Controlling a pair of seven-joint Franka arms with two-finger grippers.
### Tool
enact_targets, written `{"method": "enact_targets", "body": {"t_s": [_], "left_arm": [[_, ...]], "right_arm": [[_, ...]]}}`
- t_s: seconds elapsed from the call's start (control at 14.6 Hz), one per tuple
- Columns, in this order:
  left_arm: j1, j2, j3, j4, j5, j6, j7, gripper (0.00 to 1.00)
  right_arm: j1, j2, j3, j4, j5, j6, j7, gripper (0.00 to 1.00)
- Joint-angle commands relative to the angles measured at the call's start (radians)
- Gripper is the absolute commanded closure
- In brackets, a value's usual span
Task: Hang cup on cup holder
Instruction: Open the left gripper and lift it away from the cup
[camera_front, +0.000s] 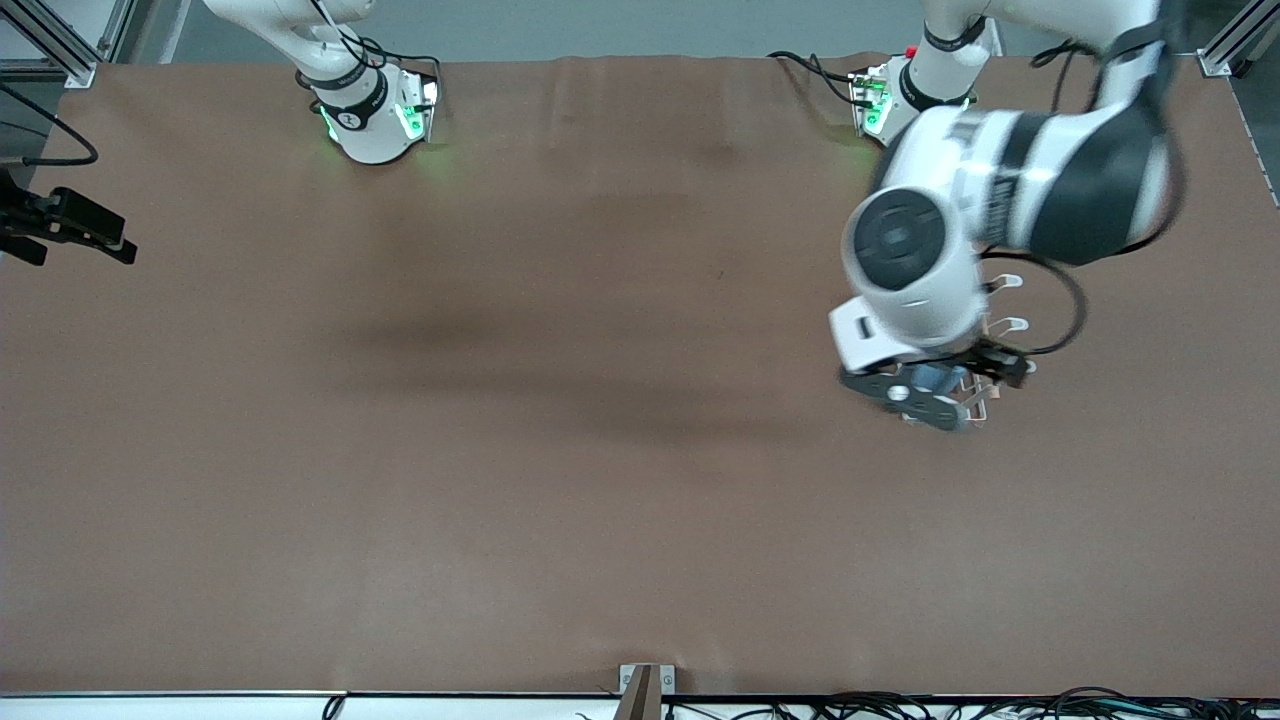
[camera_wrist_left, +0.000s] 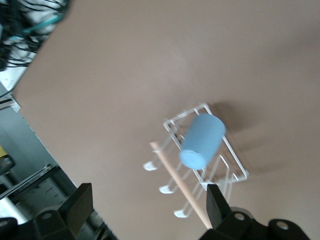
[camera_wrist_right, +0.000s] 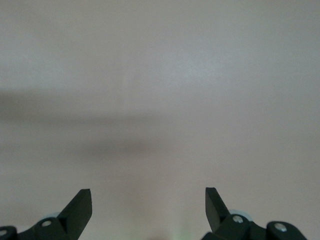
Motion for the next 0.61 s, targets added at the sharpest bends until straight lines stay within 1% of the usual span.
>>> {"method": "enact_targets", "body": {"t_s": [0.0,0.27,0.41,0.55], "left_arm": [[0.048,-0.109,0.001,-0.018,-0.121,0.017,-0.016,0.0],[0.192,-0.246,0.009,-0.027,-0.337,0.01,-0.056,0.0],[0.25,-0.283,0.007,-0.03,-0.399,0.001,-0.06,0.0],[0.283,-0.309,0.007,-0.034,-0.421,-0.03,-0.06,0.0]], "right_arm": [[-0.018,-0.034,0.016,-0.038,-0.014,0.01,-0.009,0.0],[-0.018,-0.033,0.016,-0.032,-0.013,0.011,-0.018,0.0],[-0.018,-0.033,0.016,-0.032,-0.013,0.013,-0.023,0.0],[-0.015,-0.033,0.016,-0.029,-0.013,0.013,-0.023,0.0]]}}
